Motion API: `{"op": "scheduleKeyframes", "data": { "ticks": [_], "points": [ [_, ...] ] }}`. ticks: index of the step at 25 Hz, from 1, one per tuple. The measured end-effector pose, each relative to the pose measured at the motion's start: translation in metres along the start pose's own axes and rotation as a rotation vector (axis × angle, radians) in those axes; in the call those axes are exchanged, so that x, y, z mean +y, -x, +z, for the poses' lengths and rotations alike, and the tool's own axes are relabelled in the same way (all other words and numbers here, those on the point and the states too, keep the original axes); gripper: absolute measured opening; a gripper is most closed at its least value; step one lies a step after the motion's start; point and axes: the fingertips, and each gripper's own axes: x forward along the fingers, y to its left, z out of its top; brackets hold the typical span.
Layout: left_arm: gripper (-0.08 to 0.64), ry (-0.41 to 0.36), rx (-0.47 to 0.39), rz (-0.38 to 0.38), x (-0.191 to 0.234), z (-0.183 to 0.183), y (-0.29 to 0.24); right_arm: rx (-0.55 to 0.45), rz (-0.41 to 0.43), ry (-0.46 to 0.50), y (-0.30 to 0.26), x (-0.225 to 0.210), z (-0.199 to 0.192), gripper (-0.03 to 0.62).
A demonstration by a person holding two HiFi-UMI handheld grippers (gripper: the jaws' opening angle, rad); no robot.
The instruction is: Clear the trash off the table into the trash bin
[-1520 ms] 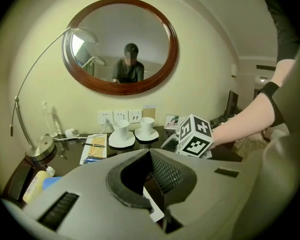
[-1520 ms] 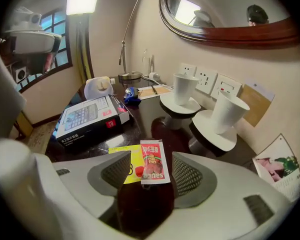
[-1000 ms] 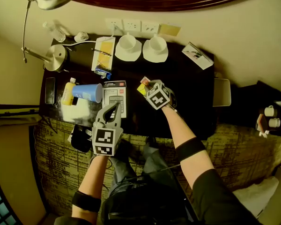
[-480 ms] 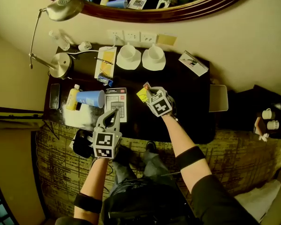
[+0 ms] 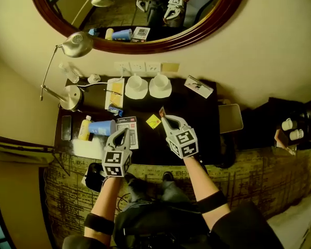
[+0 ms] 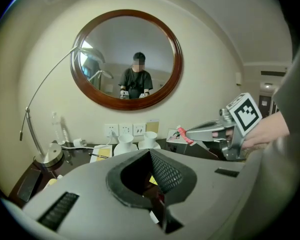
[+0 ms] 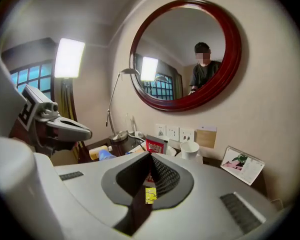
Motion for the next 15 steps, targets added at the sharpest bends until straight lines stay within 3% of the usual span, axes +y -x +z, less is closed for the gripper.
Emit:
{"op": "scheduleKeyframes", "data": {
  "ticks": [7,12,15],
  "points": [
    [0.001,-0.055,-0.027,-0.053,-0.024,0.021,-0.006,-0.103,-0.009,-0.052,0.055,0.006,0.012,0.026],
    [0.001,-0.058,-0.005,0.01,-0.022,0.011,0.007,-0.109,0.061,-0.047,0.051,0.011,0.015,0.028],
    [0.001,-0.018,0.001,0.117,-0.002,-0.003,0.031,-0.096,0.16,-0.018,0.034,0.033,0.018,0.028]
  ]
}}
